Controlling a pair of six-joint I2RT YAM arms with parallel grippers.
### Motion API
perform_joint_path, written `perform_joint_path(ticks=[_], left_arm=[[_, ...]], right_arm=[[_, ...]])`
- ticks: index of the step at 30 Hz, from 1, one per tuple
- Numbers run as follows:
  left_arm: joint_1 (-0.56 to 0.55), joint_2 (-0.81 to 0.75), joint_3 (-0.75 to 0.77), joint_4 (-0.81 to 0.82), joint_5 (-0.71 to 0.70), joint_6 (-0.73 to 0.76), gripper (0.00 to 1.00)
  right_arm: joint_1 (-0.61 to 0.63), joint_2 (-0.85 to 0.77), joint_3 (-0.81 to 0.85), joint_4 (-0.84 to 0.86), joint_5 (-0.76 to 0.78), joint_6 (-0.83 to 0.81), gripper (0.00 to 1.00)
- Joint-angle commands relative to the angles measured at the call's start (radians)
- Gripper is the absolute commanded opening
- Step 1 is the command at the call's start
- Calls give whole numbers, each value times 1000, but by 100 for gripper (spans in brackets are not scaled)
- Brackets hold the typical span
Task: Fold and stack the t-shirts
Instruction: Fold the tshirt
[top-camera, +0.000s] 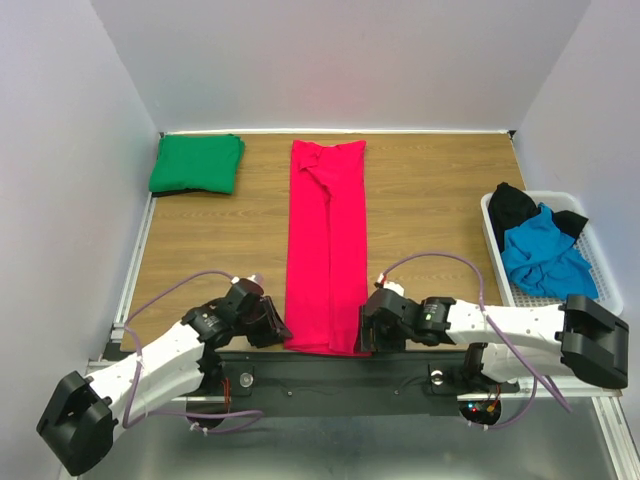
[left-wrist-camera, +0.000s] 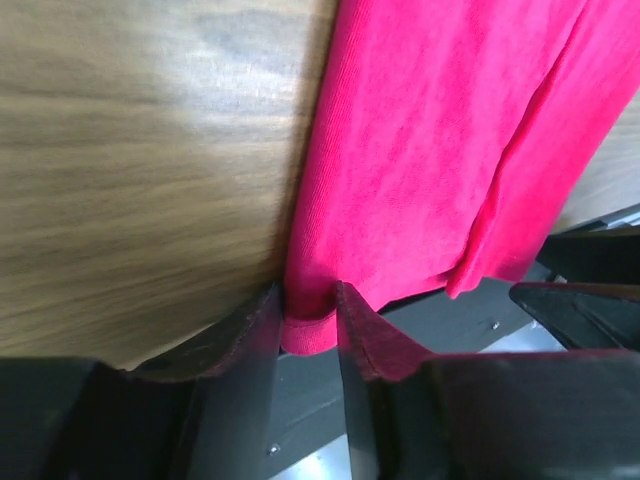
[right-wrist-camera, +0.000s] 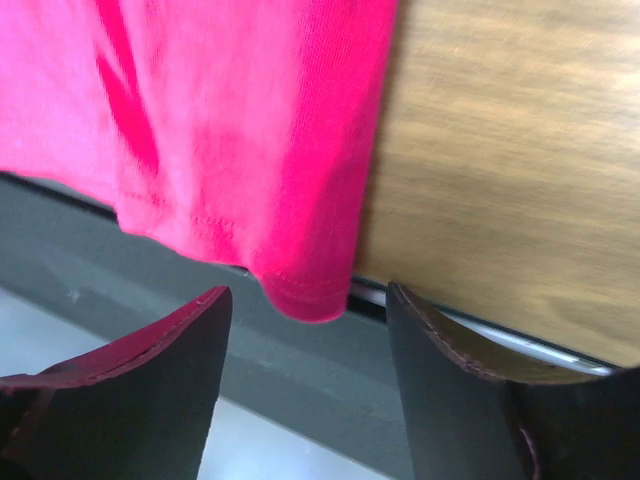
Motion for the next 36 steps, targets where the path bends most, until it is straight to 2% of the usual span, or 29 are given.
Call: perform_joint_path(ticks=[1, 2, 3, 5, 8, 13, 14, 15, 16, 22, 28, 32, 36], left_arm=[[-16, 26, 19, -62, -31, 20, 37], [-17, 27, 22, -62, -39, 22, 35], [-17, 32, 24, -59, -43, 22, 32], [-19, 44, 35, -40, -34, 23, 17], [-23, 67, 45, -14, -28, 29, 0], [-25, 111, 73, 32, -25, 42, 0], [-28, 116, 87, 35, -24, 46, 0], [-30, 122, 95, 36, -25, 48, 0], [-28, 122, 102, 36, -27, 49, 0], [-31, 108, 180, 43, -30, 54, 0], [-28, 134, 257, 104, -103, 40, 0], [-23, 197, 358, 130, -200, 46, 0], [9, 324, 466, 142, -264, 86, 0]], right_arm=[[-2, 18, -30, 45, -36, 18, 66], [-4, 20, -30, 51, -34, 18, 63], [-4, 21, -30, 57, -28, 16, 56], [-5, 29, -23, 62, -40, 12, 46], [-4, 40, -15, 73, -43, -16, 32], [-4, 57, 13, 73, 20, -42, 23], [-5, 58, 22, 74, 27, -46, 17], [-4, 60, 40, 74, 49, -51, 2], [-4, 64, 51, 73, 61, -66, 0], [-7, 43, 111, 71, 136, -114, 0], [-74, 4, 151, 71, 193, -160, 0], [-159, 35, 226, 73, 217, -215, 0], [-232, 89, 319, 73, 285, -285, 0]])
